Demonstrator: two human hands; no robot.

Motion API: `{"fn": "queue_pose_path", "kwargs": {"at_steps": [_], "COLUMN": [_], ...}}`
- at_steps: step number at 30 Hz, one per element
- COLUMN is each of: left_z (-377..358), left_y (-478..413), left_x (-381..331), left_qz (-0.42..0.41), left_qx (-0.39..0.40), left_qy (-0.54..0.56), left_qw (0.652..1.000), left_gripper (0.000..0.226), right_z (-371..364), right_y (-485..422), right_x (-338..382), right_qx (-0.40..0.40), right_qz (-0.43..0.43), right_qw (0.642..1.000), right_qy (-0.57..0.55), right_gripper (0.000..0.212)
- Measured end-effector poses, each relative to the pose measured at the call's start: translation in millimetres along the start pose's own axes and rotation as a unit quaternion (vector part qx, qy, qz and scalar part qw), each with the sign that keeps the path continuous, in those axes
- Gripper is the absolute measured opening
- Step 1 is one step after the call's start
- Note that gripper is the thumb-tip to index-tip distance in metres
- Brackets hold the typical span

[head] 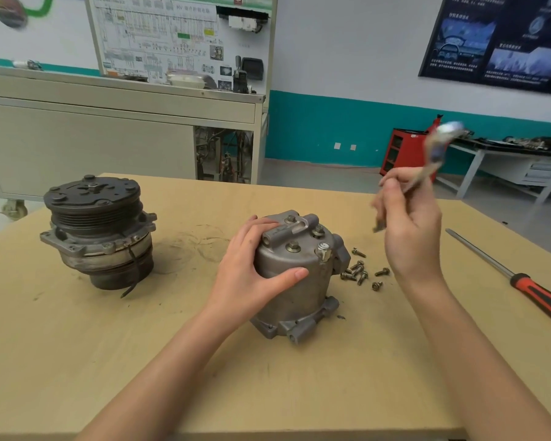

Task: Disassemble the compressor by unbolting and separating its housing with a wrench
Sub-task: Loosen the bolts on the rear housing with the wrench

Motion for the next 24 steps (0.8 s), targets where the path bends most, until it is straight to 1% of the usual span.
{"fn": "queue_pose_path", "kwargs": {"at_steps": [1,2,4,6,8,13,14,15,16,18,19,20,21,22,23,24], "left_z": [0,0,0,0,0,0,-1,-1,-1,0,0,0,0,0,0,0], "left_y": [0,0,0,0,1,1,0,0,0,0,0,1,1,1,1,1], "left_x": [0,0,1,0,0,1,1,2,1,1,0,0,1,1,1,1], "left_qz": [0.001,0.001,0.002,-0.002,-0.005,-0.003,-0.002,0.000,0.001,0.003,0.005,0.008,0.010,0.011,0.012,0.013], "left_qx": [0.001,0.001,-0.003,-0.005,-0.007,-0.011,-0.009,-0.007,-0.004,-0.001,0.000,0.001,0.001,0.002,0.002,0.001], "left_qy": [0.000,-0.001,0.000,0.009,0.010,0.009,0.009,0.008,0.009,0.011,0.011,0.011,0.010,0.010,0.009,0.010], "left_qw": [1.000,1.000,1.000,1.000,1.000,1.000,1.000,1.000,1.000,1.000,1.000,1.000,1.000,1.000,1.000,1.000], "left_gripper": [0.059,0.060,0.063,0.065,0.063,0.060,0.063,0.065,0.068,0.069,0.069,0.070,0.071,0.071,0.070,0.069], "right_z": [0,-3,-11,-14,-15,-30,-31,-31,-28,-15,-7,2,11,19,27,35], "right_y": [-1,0,8,14,10,1,-1,-3,-6,-18,-24,-29,-32,-31,-25,-15], "right_x": [-3,-8,-17,-22,-23,-12,-10,-7,-3,-1,-5,-14,-28,-46,-67,-88], "right_qx": [0.035,0.088,0.172,0.193,0.190,0.266,0.267,0.254,0.226,0.143,0.103,0.073,0.063,0.073,0.096,0.124], "right_qz": [-0.004,-0.007,-0.036,-0.088,-0.097,-0.081,-0.076,-0.071,-0.070,-0.066,-0.067,-0.082,-0.116,-0.174,-0.249,-0.322], "right_qw": [0.997,0.986,0.951,0.935,0.937,0.909,0.911,0.920,0.935,0.968,0.975,0.975,0.967,0.949,0.922,0.888], "right_qy": [0.066,0.141,0.256,0.283,0.275,0.309,0.306,0.291,0.263,0.196,0.182,0.191,0.219,0.251,0.280,0.305], "right_gripper": [0.013,0.013,0.012,0.023,0.032,0.028,0.027,0.025,0.023,0.014,0.009,0.010,0.013,0.016,0.018,0.021]}}
Point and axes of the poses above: each hand's wrist, its own y-axis away from the middle knuckle, its own z-axis out of the back of the hand, x = y × z, the point moved 3 cm from there along -y, towards the middle knuckle, and after that the axes turned 12 degrees about -y, right-handed, at the moved point
